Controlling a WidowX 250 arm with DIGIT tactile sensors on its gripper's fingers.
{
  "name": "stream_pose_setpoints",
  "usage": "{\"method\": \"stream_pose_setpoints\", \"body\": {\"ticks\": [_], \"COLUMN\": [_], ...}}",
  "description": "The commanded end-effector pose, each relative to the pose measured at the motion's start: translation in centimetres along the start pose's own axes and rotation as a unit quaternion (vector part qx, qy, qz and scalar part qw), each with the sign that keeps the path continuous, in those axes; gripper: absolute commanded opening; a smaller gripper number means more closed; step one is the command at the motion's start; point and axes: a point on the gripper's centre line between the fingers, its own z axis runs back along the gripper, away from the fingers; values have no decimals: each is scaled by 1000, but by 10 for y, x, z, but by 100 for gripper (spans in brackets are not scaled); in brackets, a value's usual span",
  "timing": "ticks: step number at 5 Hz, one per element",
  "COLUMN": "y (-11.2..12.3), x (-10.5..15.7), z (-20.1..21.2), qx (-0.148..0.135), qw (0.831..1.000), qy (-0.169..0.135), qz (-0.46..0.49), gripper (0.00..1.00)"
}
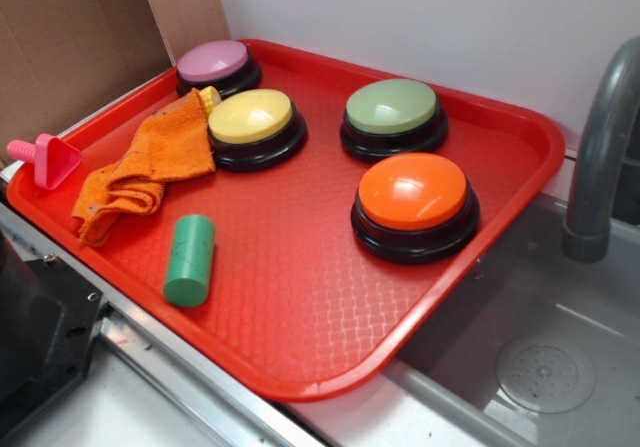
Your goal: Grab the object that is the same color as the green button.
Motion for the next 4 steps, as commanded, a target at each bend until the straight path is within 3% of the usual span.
{"method": "stream_pose_setpoints", "body": {"ticks": [1,2,4], "y": [0,-2,-7], "x": [0,-2,11], "z": [0,-29,-122], "qx": [0,-33,-30], "qw": [1000,998,969], "qy": [0,-18,-30], "qz": [0,54,242], "gripper": [100,100,100]}}
